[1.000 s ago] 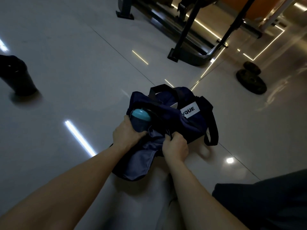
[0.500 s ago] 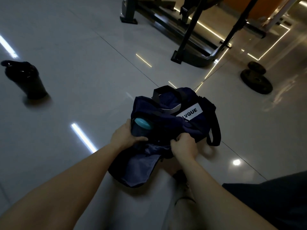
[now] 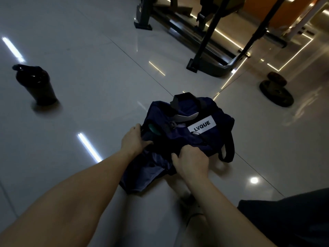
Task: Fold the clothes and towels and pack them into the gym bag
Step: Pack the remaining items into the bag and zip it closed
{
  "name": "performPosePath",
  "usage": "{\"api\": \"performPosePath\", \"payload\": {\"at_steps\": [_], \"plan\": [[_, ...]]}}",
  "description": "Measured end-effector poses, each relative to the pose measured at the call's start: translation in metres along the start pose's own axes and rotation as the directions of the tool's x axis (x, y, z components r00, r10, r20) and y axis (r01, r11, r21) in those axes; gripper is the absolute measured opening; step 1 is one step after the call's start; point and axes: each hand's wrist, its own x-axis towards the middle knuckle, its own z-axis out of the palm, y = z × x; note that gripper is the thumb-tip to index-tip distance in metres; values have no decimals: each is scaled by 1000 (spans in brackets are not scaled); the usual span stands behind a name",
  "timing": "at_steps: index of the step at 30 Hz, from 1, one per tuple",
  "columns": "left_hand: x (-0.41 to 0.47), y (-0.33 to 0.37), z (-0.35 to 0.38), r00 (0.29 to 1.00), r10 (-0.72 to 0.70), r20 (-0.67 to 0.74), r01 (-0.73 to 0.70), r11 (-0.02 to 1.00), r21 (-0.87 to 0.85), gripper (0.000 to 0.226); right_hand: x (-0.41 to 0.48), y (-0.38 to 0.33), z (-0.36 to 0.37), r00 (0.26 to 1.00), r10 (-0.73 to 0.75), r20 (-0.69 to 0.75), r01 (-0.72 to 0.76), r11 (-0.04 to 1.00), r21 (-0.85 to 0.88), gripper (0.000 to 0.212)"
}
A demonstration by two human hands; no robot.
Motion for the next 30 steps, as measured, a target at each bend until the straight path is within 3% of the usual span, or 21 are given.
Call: {"api": "performPosePath", "payload": {"at_steps": [2,4,5,7,10,13,15,17,19,21,22,24,26,28,30], "plan": [[4,-6,-5,999,9,41,-8,1000,-11,60,4,-10,-4,970,-171,-172,174,985,4,29],[6,-13,-7,998,-8,61,10,1000,-25,60,15,-20,-6,886,-354,-299,370,929,-6,15],[6,-17,-8,998,-29,57,30,999,-20,57,25,-25,-7,872,-411,-267,418,908,-33,22],[6,-27,-10,998,-39,43,38,999,15,48,44,-35,-7,894,-443,-67,440,896,-56,50],[6,-39,-15,995,-68,79,70,997,-22,47,66,-46,3,895,-420,150,428,903,-26,63],[5,-37,-15,983,-109,149,114,993,-21,36,73,-55,15,887,-439,146,441,897,19,65],[3,-32,-6,965,-172,198,202,969,-142,34,78,-58,16,890,-445,102,440,895,68,63],[0,-28,5,928,-303,218,365,859,-360,30,82,-54,16,895,-443,56,436,894,105,61],[-3,-21,14,885,-396,245,462,686,-562,21,83,-49,18,892,-452,24,443,883,159,62],[-8,-7,20,857,-405,319,499,498,-710,7,81,-46,21,885,-466,10,455,869,196,63],[-10,-2,22,843,-402,357,518,431,-739,14,81,-45,23,880,-475,5,464,863,199,63],[-13,-2,20,824,-356,440,554,350,-755,38,82,-44,22,870,-492,21,479,855,197,63],[-12,-11,16,816,-284,504,577,330,-747,52,89,-41,17,859,-509,55,494,852,172,59],[-7,-19,9,819,-289,496,571,328,-752,45,96,-41,11,860,-510,29,502,854,135,52],[-2,-19,10,808,-333,486,574,262,-776,20,100,-43,10,880,-474,-42,475,869,138,45]]}}
